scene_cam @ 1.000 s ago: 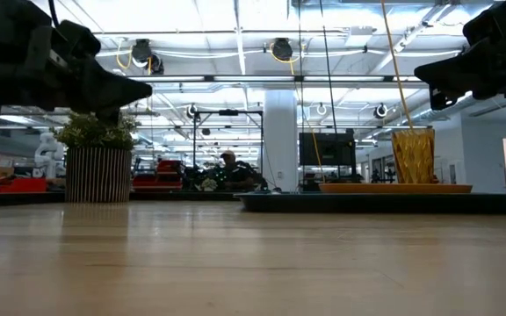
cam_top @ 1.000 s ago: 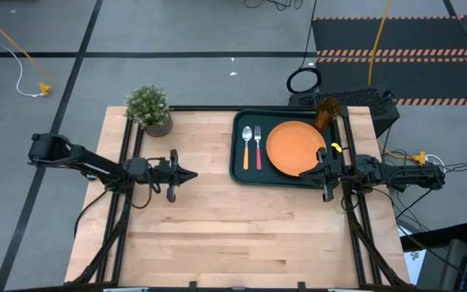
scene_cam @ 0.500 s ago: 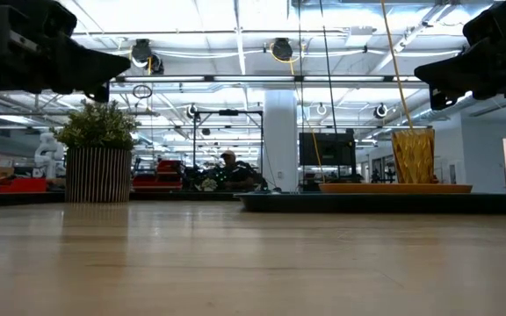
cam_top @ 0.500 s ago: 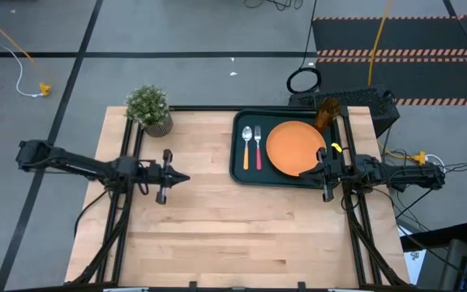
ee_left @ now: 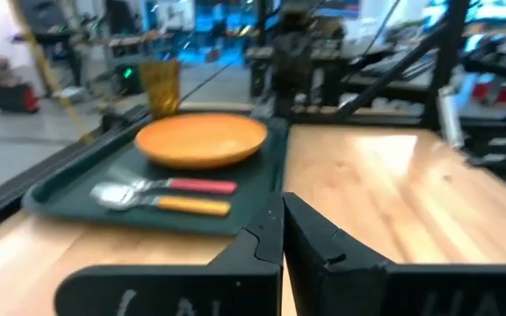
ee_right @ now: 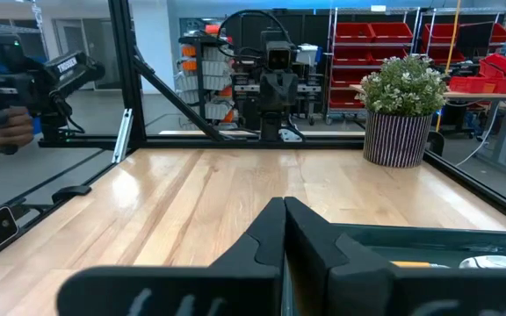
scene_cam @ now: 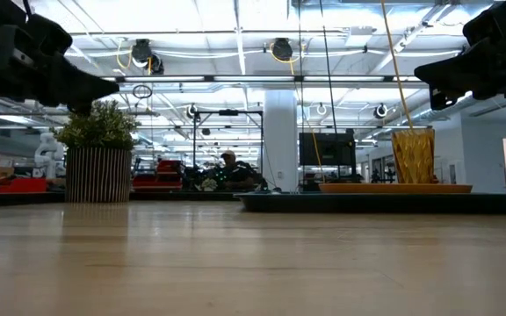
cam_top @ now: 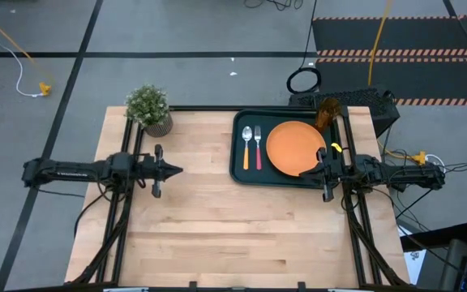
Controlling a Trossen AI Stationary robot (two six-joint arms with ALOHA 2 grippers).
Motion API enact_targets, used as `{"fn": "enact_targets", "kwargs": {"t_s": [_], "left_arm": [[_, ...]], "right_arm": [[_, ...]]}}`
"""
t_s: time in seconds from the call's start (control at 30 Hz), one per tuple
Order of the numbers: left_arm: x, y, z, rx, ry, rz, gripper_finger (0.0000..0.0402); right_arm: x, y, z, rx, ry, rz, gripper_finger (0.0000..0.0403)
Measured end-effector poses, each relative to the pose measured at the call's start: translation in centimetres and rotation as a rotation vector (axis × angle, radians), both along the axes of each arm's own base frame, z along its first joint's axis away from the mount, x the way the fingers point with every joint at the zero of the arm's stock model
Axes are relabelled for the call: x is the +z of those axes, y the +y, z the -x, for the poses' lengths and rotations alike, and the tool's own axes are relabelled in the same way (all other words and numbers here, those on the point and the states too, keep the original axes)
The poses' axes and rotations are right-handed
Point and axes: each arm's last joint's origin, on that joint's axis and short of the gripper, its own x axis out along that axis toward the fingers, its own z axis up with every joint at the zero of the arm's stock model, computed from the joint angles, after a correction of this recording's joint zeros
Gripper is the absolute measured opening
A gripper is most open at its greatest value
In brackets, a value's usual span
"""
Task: Pick and place plate/cup/fork/spoon on tray
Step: Return to Home Position
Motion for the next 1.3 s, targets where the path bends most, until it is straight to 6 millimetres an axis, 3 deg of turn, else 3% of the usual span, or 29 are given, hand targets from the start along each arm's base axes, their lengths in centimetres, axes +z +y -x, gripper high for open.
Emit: {"fn": "enact_targets", "kwargs": {"t_s": [0.43,1.3], "left_arm": [[-0.4,0.0,1.1,0.003,0.036,-0.022,0.0001],[-0.4,-0.1,1.1,-0.009,0.03,-0.083,0.0018]], "right_arm": [[0.0,0.0,0.0,0.0,0.0,0.0,0.0],[0.0,0.0,0.0,0.0,0.001,0.0,0.0]]}}
